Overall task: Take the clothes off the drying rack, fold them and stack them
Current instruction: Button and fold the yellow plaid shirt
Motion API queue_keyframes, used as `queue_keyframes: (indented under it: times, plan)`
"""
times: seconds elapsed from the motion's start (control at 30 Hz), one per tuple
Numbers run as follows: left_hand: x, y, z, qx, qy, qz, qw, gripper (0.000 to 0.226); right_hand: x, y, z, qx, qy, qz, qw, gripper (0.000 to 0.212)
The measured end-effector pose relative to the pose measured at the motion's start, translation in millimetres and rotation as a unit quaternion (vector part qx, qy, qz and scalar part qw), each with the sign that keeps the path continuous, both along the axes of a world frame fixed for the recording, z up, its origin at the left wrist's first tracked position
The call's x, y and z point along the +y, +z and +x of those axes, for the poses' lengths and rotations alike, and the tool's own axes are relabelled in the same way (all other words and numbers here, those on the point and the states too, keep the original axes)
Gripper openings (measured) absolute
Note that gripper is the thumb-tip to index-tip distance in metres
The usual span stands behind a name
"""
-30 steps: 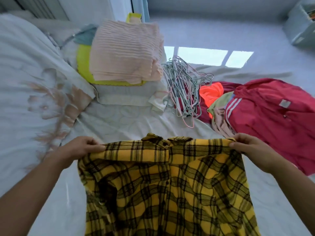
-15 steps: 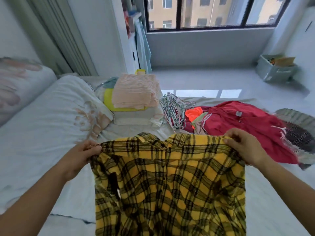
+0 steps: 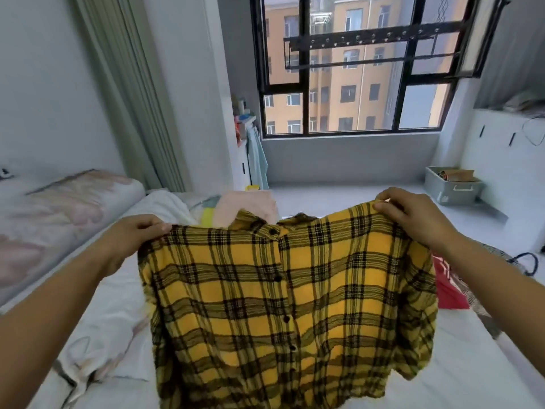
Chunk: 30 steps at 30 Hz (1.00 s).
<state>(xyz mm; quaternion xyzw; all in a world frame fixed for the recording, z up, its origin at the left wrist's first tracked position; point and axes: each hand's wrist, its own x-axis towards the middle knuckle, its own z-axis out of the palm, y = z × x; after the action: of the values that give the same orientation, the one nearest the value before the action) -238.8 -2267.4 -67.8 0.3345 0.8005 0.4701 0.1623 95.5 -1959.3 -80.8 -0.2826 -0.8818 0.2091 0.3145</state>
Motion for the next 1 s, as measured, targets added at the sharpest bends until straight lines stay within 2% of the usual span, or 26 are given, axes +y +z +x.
queue_keyframes:
  times: [0.07, 0.13, 0.2, 0.3, 0.37, 0.43, 0.5, 0.63, 0.8, 0.87, 1.0]
  plan:
    - [-4, -6, 6, -0.014, 0.014, 0.051, 0.998, 0.019, 1, 7, 9, -0.048, -0.011, 0.015, 0.999, 0.01]
    - [-5, -9, 14, -0.007, -0.012, 0.038, 0.999, 0.019, 1, 15, 14, -0.06, -0.022, 0.03, 0.997, 0.012]
    - [-6, 2, 22, -0.008, -0.02, 0.043, 0.999, 0.017, -1, 30, 14, -0.03, -0.021, 0.039, 0.999, 0.011]
    - [-18, 30, 23, -0.069, -0.05, 0.07, 0.994, 0.021, -6, 57, 12, 0.036, -0.039, 0.044, 0.998, 0.013]
    - [-29, 38, 22, -0.074, -0.081, -0.021, 0.994, 0.041, -7, 62, 10, 0.013, -0.026, 0.038, 0.999, 0.015]
    - [-33, 36, 22, -0.043, -0.06, -0.096, 0.993, 0.035, -8, 60, 7, -0.036, 0.0, 0.038, 0.999, 0.011]
    - [-28, 38, 17, -0.025, -0.016, -0.063, 0.998, 0.024, -10, 60, 5, -0.038, 0.006, 0.036, 0.999, 0.01]
    - [-21, 53, 9, -0.112, -0.003, 0.117, 0.987, 0.012, -12, 73, 8, 0.045, -0.001, 0.04, 0.998, 0.013]
    - [-32, 26, 9, -0.126, -0.009, 0.047, 0.991, 0.015, -6, 44, 21, -0.047, 0.003, 0.03, 0.998, 0.006]
    - [-38, 19, 13, -0.097, 0.009, 0.037, 0.995, 0.016, -7, 35, 25, -0.04, 0.009, 0.04, 0.998, 0.006]
    - [-28, 22, 18, 0.041, 0.076, 0.051, 0.995, 0.023, -10, 44, 23, 0.008, 0.019, 0.042, 0.999, 0.005]
